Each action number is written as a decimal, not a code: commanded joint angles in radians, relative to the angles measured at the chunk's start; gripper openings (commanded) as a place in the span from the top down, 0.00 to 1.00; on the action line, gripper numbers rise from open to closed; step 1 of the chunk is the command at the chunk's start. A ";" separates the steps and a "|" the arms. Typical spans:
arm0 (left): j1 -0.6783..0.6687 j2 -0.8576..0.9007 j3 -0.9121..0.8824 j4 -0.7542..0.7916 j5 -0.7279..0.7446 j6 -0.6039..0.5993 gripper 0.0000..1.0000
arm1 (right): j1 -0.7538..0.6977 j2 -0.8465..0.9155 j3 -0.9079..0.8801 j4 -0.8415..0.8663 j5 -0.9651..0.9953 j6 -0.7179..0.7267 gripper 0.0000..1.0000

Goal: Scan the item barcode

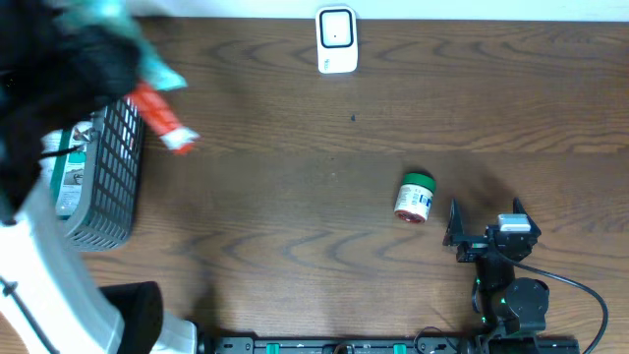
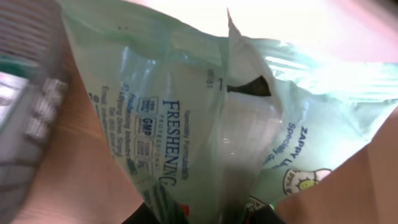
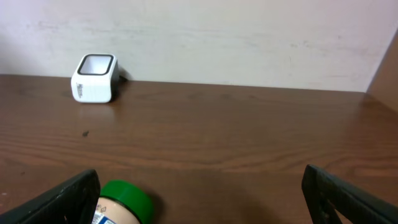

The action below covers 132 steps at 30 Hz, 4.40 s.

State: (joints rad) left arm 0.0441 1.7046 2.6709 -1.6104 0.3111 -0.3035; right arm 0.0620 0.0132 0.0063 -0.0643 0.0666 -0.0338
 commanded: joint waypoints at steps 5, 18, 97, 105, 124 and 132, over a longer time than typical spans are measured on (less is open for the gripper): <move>-0.383 0.173 -0.294 -0.016 -0.193 -0.018 0.93 | 0.002 0.000 -0.001 -0.004 -0.001 -0.005 0.01; -0.667 0.508 -0.645 0.348 -0.061 -0.143 0.93 | 0.002 0.000 -0.001 -0.004 -0.001 -0.005 0.01; 0.513 0.065 -0.658 0.542 -0.228 0.230 0.11 | 0.002 0.000 -0.001 -0.004 -0.001 -0.005 0.01; 0.513 0.188 -0.658 0.550 -0.127 0.356 0.09 | 0.002 0.000 -0.001 -0.004 -0.001 -0.005 0.01; 0.513 0.360 -0.660 0.527 -0.008 0.574 0.08 | 0.002 0.000 -0.001 -0.004 -0.001 -0.005 0.01; 0.510 0.394 -0.680 0.527 -0.008 0.696 0.08 | 0.002 0.000 -0.001 -0.004 -0.001 -0.005 0.01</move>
State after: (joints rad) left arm 0.5537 2.0697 2.0029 -1.0779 0.2893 0.3149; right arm 0.0620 0.0132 0.0063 -0.0643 0.0666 -0.0338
